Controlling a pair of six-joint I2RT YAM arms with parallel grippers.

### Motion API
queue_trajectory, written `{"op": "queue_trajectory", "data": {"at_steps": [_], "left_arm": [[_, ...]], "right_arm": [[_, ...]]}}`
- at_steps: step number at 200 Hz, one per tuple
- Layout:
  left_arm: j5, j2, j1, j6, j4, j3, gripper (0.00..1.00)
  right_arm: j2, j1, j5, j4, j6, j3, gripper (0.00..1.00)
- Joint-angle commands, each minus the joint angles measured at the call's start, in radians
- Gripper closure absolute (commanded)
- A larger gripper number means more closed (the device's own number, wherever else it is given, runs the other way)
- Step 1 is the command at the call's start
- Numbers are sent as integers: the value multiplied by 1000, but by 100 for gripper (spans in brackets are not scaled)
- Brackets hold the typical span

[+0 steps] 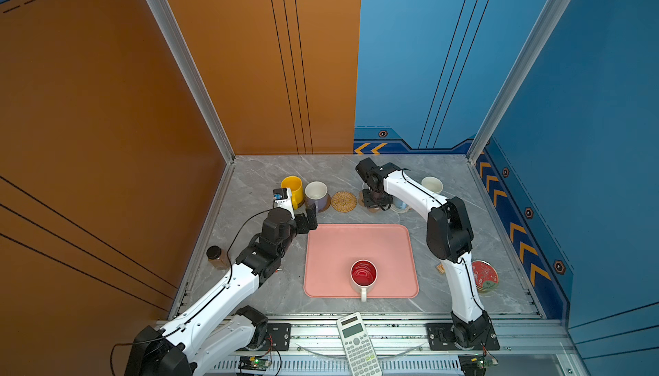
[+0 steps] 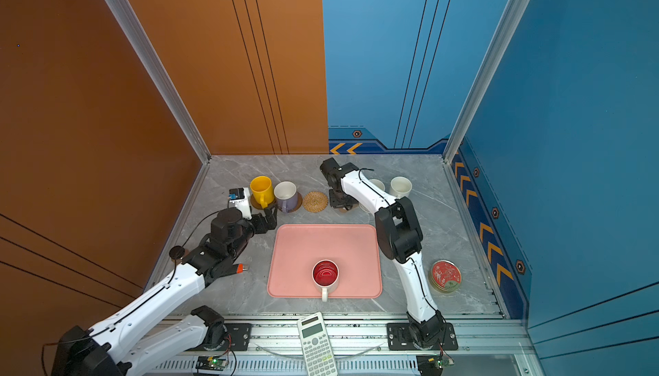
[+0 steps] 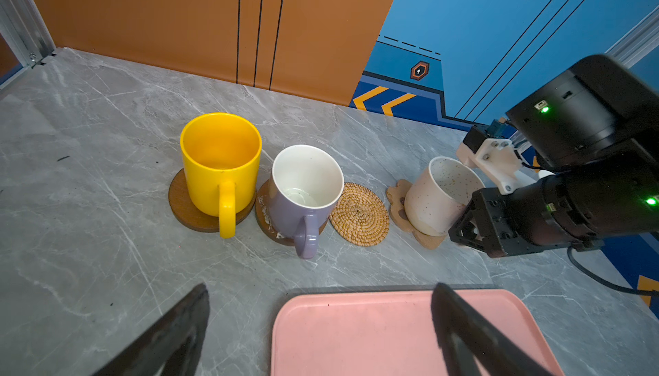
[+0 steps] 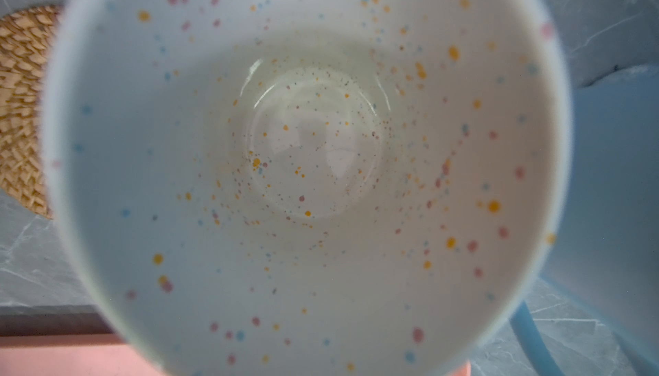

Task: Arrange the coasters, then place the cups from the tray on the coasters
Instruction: 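Open the right gripper and lift it off the speckled mug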

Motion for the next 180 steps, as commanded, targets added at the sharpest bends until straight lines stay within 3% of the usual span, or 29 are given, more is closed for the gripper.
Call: {"op": "queue_trajectory", "data": {"at_steps": [1, 41, 107, 180], "left_arm": [[7, -6, 10, 18, -11, -4, 3], [7, -10, 12, 18, -17, -4, 3], [8, -17, 12, 18, -20, -4, 3], [12, -13, 12, 11, -20, 1, 3]], "right_arm": [[-13, -9, 7, 39, 24, -3, 83], [-18, -9, 4, 39, 27, -8, 77], [-54, -9, 16, 37, 30, -26, 58], [-232, 9, 42, 37, 69, -101, 45]]}}
